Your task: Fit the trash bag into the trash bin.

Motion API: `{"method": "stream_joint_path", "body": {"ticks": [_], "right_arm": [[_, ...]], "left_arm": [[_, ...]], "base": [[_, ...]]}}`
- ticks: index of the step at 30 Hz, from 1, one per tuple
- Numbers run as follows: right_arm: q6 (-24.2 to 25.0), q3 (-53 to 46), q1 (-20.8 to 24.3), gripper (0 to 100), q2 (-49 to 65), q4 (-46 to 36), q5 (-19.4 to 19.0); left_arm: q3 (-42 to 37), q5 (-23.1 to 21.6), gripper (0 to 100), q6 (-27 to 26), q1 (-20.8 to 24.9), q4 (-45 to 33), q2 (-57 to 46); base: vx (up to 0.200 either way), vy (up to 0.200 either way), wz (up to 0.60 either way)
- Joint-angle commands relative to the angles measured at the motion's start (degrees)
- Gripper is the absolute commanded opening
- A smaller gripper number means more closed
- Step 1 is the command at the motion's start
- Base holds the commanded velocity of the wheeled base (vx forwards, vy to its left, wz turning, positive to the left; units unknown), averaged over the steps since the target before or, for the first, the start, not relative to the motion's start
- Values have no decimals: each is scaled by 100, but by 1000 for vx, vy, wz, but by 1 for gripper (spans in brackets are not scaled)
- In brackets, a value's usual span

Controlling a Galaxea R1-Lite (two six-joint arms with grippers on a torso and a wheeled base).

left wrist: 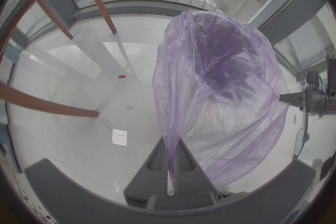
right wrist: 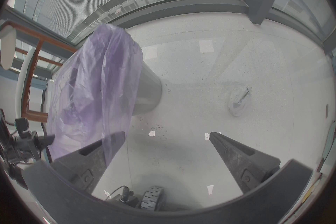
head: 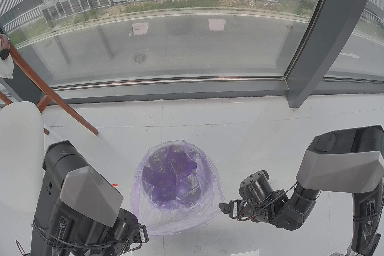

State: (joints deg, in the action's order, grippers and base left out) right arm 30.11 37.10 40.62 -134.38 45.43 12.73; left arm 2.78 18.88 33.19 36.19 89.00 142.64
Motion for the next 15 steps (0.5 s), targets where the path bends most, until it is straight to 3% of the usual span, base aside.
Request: {"method": "stream_joint_path", "body": {"ticks": [1, 6, 15], "right_arm": [[-330, 70, -160, 100, -282, 36, 2], [-585, 237, -309, 100, -440, 44, 2], [-506, 448, -414, 100, -440, 53, -7]], "left_arm": [[30, 98, 0, -358, -69, 100, 132], [214, 107, 0, -823, -209, 100, 159], [425, 89, 0, -1008, -200, 100, 343]], "base": [[0, 0, 0], [0, 0, 0], [0, 0, 0]]}}
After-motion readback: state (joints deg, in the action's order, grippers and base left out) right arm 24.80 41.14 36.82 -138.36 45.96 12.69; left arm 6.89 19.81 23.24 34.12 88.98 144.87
